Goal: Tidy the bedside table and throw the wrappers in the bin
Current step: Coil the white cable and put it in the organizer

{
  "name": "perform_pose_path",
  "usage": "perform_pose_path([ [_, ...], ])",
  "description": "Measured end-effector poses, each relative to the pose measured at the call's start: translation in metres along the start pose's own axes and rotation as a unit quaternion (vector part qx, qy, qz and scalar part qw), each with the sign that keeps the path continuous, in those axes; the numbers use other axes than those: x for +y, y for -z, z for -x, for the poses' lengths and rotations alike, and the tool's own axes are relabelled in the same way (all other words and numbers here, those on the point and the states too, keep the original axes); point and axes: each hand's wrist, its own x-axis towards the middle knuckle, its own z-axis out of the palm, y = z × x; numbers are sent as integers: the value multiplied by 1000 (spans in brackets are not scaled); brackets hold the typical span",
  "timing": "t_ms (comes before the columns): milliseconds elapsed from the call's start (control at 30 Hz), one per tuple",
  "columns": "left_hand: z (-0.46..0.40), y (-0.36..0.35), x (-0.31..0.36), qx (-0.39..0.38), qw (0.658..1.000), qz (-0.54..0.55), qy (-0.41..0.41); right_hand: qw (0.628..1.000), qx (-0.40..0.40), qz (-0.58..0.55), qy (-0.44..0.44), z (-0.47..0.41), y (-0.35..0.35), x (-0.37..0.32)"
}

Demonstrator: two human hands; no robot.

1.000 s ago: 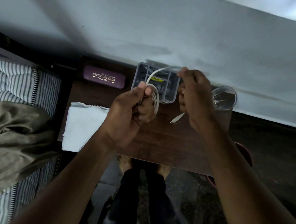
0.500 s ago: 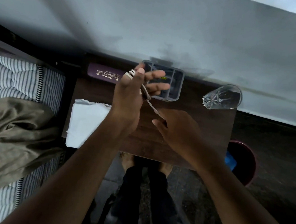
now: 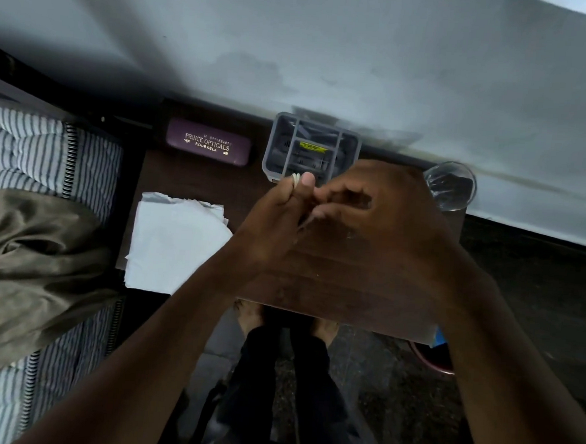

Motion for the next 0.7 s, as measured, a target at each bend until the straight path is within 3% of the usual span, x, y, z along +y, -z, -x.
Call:
perform_pose_path([
  [167,-2,4,7,-98,984,124,77,988,112,-101,-34,-1,-6,12],
  [233,-4,6,6,-123,971,189,78,971,147,-180,-58,-1,-14,13],
  [300,-6,8,5,-166,955,236,68,969,158,-180,-60,-1,-23,14],
  [400,-5,14,5,-229,933,269,66,973,130,-184,-46,-1,-30,20],
  [500,-3,15,6,-256,914,306,70,934,44,-346,-79,3,-29,26],
  [600,-5,16,4,-239,913,325,59,852,-17,-507,-128,6,-25,27],
  [700,-6,12,2,-167,942,288,45,844,-11,-518,-137,7,-24,29],
])
